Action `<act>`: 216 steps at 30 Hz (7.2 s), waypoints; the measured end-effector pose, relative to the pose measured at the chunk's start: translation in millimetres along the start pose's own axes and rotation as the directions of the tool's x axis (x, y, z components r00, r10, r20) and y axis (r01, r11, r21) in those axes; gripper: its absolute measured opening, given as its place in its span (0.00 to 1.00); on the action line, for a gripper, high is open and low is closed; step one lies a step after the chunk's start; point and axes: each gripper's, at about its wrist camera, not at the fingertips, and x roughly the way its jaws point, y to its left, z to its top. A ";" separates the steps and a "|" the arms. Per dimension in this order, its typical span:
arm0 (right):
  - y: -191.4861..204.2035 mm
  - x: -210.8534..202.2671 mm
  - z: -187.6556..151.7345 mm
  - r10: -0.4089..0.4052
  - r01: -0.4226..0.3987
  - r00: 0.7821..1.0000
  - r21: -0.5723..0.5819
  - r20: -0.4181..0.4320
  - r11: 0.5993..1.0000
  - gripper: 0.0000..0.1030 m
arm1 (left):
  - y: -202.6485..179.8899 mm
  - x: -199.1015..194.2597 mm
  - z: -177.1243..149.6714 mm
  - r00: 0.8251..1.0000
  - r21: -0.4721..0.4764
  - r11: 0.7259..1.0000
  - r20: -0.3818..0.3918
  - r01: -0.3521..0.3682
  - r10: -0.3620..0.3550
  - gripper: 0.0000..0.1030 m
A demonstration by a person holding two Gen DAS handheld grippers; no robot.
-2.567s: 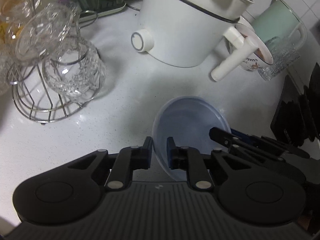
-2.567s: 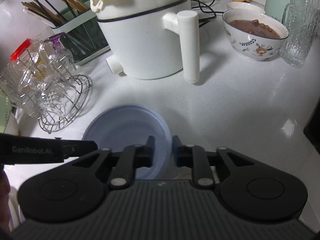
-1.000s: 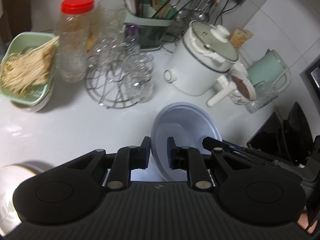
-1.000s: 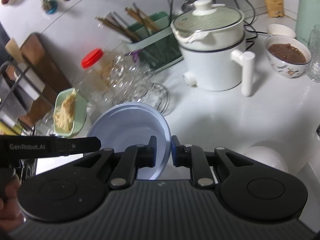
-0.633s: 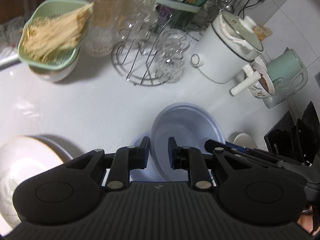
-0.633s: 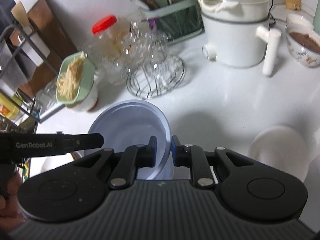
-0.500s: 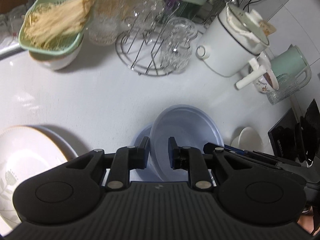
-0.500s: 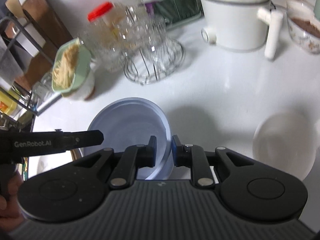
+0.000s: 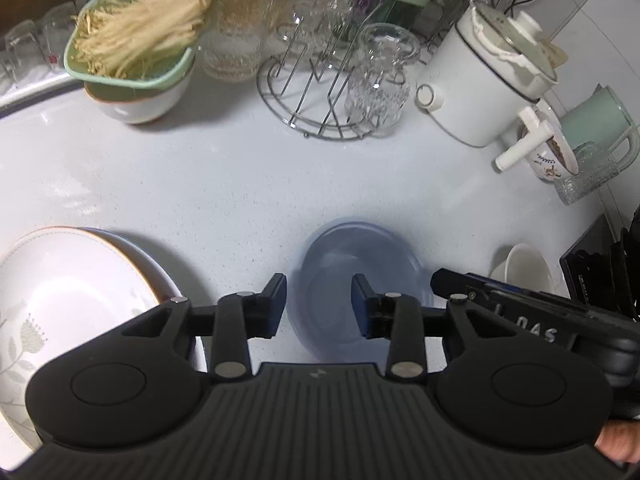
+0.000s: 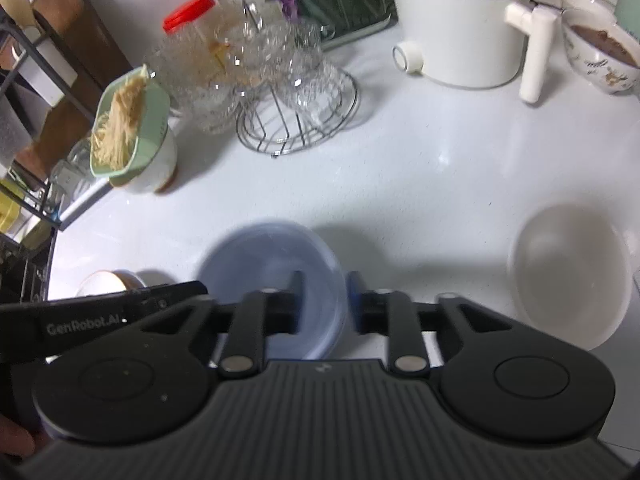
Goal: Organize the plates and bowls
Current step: 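Open both grippers and release the nested bowls, then pull both grippers back and move toward the white bowl, then close both grippers on the white bowl rim, then lift the white bowl with both grippers over the light blue bowls, then lower the white bowl into the light blue bowls with both grippers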
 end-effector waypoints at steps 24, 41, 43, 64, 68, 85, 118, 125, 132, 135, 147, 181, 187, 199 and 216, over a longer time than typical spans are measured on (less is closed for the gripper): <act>20.9 -120.1 -59.3 0.105 -0.060 0.965 -0.186 0.241 0.981 0.36 | -19.9 -131.4 -70.4 0.977 0.013 1.000 0.210 0.018 -0.020 0.40; 21.0 -132.0 -83.5 -0.073 0.092 0.927 -0.034 0.369 0.995 0.35 | -9.5 -126.5 -71.6 0.973 0.153 0.976 0.146 0.156 -0.179 0.40; 19.0 -125.4 -85.5 -0.115 0.121 0.926 0.007 0.359 0.993 0.36 | -10.0 -122.3 -70.2 0.971 0.191 0.967 0.137 0.166 -0.194 0.40; -68.6 -117.2 -85.8 -0.335 0.283 0.896 0.206 0.293 0.937 0.35 | -88.6 -19.5 -26.7 0.946 0.305 0.898 -0.029 0.317 -0.324 0.55; -90.7 -105.8 -66.8 -0.348 0.312 0.894 0.165 0.282 0.936 0.39 | -116.9 11.1 -12.9 0.947 0.308 0.897 -0.060 0.318 -0.316 0.56; -196.8 -40.0 -13.7 -0.296 0.251 0.945 0.270 0.142 0.930 0.46 | -182.6 133.1 21.2 0.930 0.232 0.911 -0.227 0.340 -0.289 0.49; -177.9 -40.3 -23.8 -0.156 0.123 0.984 0.299 0.087 0.946 0.09 | -165.4 113.7 24.7 0.925 0.135 0.936 -0.251 0.326 -0.286 0.09; -153.7 -70.0 -19.9 -0.132 0.090 0.984 0.300 0.122 0.950 0.10 | -160.3 81.9 32.8 0.927 0.123 0.946 -0.272 0.300 -0.259 0.09; -134.8 -87.3 -15.9 -0.106 0.067 0.987 0.291 0.121 0.954 0.12 | -145.0 57.0 37.3 0.922 0.106 0.945 -0.277 0.309 -0.271 0.09; -124.9 -90.3 -15.0 -0.100 0.066 0.989 0.282 0.105 0.957 0.12 | -139.4 44.3 35.5 0.928 0.115 0.950 -0.273 0.292 -0.252 0.09; -79.2 -83.7 -8.1 0.001 -0.008 0.999 0.213 0.032 0.977 0.12 | -75.8 -8.1 28.4 0.948 0.056 0.961 -0.187 0.272 -0.257 0.09; -4.2 -10.1 4.2 0.070 -0.074 0.994 -0.046 -0.082 0.996 0.12 | 14.4 -9.8 4.1 0.993 -0.175 0.977 0.009 0.119 -0.120 0.10; -4.2 9.7 6.8 0.097 -0.110 0.988 -0.105 -0.121 0.988 0.13 | 22.7 0.6 1.0 0.997 -0.248 0.965 0.028 0.082 -0.077 0.10; -5.6 18.0 11.4 0.102 -0.125 0.982 -0.143 -0.159 0.982 0.26 | 27.7 6.6 -1.6 0.999 -0.295 0.955 0.013 0.031 -0.029 0.26; -37.8 36.8 10.5 0.124 -0.131 0.975 -0.028 -0.185 0.991 0.40 | 14.4 26.9 -19.0 0.997 -0.200 0.976 -0.007 -0.080 0.081 0.50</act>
